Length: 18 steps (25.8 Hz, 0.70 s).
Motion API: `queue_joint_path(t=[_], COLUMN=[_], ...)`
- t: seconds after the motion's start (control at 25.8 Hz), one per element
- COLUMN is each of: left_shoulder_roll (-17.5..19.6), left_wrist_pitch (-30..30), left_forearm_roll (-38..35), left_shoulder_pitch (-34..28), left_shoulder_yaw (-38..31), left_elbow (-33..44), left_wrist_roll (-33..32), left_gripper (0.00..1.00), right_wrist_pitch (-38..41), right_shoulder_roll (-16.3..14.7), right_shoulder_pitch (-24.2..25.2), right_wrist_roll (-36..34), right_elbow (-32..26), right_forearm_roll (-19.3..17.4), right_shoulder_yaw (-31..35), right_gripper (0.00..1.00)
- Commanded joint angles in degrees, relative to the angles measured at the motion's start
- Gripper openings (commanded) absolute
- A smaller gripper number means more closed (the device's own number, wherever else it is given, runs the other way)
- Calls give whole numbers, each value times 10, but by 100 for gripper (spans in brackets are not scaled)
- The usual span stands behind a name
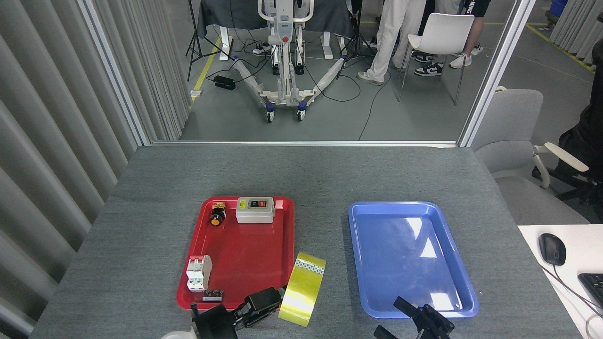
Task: Place and move tape with both arms
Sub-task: 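Bring the right gripper to the tape roll held by the left gripper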
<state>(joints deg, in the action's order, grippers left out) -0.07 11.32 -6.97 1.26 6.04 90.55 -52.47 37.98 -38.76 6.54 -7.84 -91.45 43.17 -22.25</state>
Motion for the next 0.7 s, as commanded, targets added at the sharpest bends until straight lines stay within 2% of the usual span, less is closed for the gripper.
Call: queue_joint_path(t=[0.0, 0.15, 0.27, 0.39, 0.58, 0.66], left_shoulder_roll=[2, 5, 5, 5, 5, 5], left_wrist_pitch=[0, 1, 1, 1, 1, 1], left_forearm_roll=[-3, -3, -3, -3, -4, -4], left_shoulder_pitch=[1, 1, 2, 1, 1, 1], left_shoulder_yaw=[-1, -3, -5, -5, -10, -10], left_elbow=[0, 0, 0, 0, 1, 1], left_wrist_roll=[1, 1, 1, 1, 1, 1], left_gripper=[12, 12, 12, 12, 12, 12], right_wrist_pitch=[44, 38, 24, 18, -8, -13], right_shoulder_roll=[-10, 6, 36, 71, 127, 134], right_shoulder_pitch=[-4, -10, -19, -25, -71, -93], right_wrist_roll=[-2, 0, 35, 68, 103, 115], right_elbow=[-21, -36, -39, -39, -34, -34], right_forearm_roll=[-5, 7, 35, 41, 49, 53], right_shoulder_yaw=[-15, -17, -17, -19, -39, -63], right_gripper=[100, 99, 99, 99, 90, 87])
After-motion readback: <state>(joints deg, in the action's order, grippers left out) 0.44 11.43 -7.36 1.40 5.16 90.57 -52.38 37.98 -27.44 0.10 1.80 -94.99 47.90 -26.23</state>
